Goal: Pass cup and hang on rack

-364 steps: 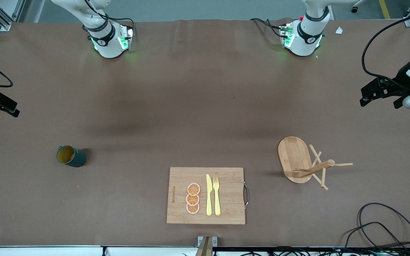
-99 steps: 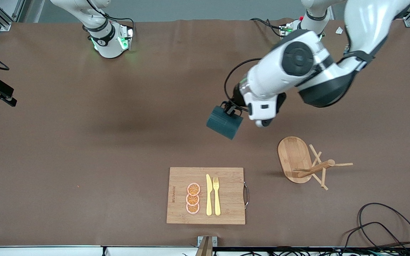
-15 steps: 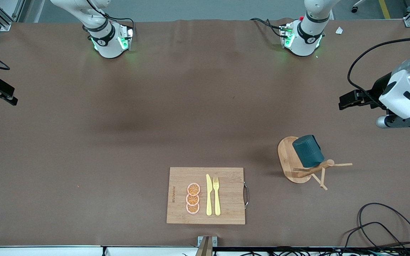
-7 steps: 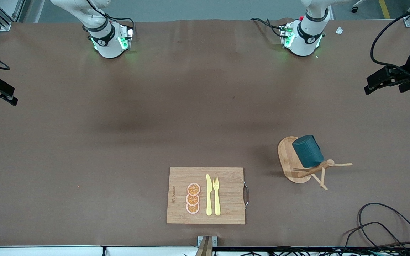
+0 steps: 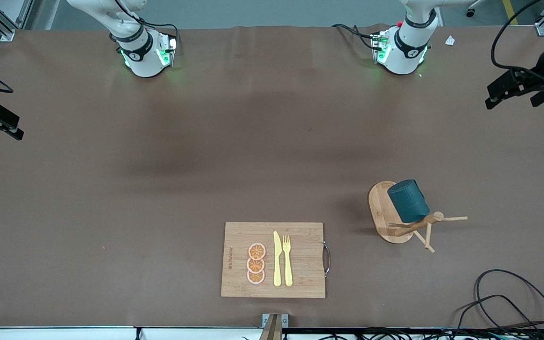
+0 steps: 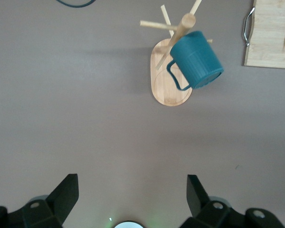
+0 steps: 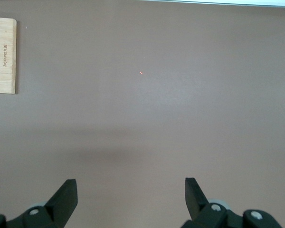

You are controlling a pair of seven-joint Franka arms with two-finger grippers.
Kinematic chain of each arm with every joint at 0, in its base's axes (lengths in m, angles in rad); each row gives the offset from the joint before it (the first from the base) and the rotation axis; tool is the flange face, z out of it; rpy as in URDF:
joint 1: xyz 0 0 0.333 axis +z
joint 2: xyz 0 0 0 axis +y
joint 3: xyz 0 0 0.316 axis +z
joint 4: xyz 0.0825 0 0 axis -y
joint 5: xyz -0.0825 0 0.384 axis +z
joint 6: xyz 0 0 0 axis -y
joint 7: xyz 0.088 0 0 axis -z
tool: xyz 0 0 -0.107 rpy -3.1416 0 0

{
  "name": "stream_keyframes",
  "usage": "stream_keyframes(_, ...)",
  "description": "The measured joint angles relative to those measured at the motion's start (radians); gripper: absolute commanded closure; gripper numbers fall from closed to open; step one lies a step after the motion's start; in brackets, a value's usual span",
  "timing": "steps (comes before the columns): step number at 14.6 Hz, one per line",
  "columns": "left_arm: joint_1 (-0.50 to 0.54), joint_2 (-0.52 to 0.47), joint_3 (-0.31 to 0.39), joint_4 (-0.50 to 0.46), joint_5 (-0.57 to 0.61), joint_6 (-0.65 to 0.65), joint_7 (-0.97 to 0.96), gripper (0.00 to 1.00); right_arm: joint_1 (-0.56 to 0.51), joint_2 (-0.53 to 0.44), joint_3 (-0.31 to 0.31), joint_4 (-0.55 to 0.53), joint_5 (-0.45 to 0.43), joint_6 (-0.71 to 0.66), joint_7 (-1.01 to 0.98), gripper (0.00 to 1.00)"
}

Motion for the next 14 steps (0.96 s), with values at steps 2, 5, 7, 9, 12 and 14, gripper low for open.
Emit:
stream_keyframes(2,-0.003,-0.026,0.008,-0.029,0.0,0.006,0.008,0.0,0.0,0.0,0.0,0.0,0.0,0.0,0.0,0.0)
stream_keyframes(5,-0.057,-0.033,0.074,-0.033,0.0,0.007,0.022,0.0,0.0,0.0,0.0,0.0,0.0,0.0,0.0,0.0)
stream_keyframes(7,-0.089,-0.033,0.117,-0.035,0.0,0.008,0.046,0.0,0.0,0.0,0.0,0.0,0.0,0.0,0.0,0.0)
stream_keyframes(9,-0.091,-0.033,0.124,-0.036,0.0,0.012,0.056,0.0,0.0,0.0,0.0,0.0,0.0,0.0,0.0,0.0)
stream_keyframes(12,-0.091,-0.033,0.125,-0.038,0.0,0.069,0.057,0.0,0.0,0.0,0.0,0.0,0.0,0.0,0.0,0.0)
stream_keyframes(14,-0.091,-0.033,0.125,-0.037,0.0,0.09,0.057,0.0,0.0,0.0,0.0,0.0,0.0,-0.001,0.0,0.0)
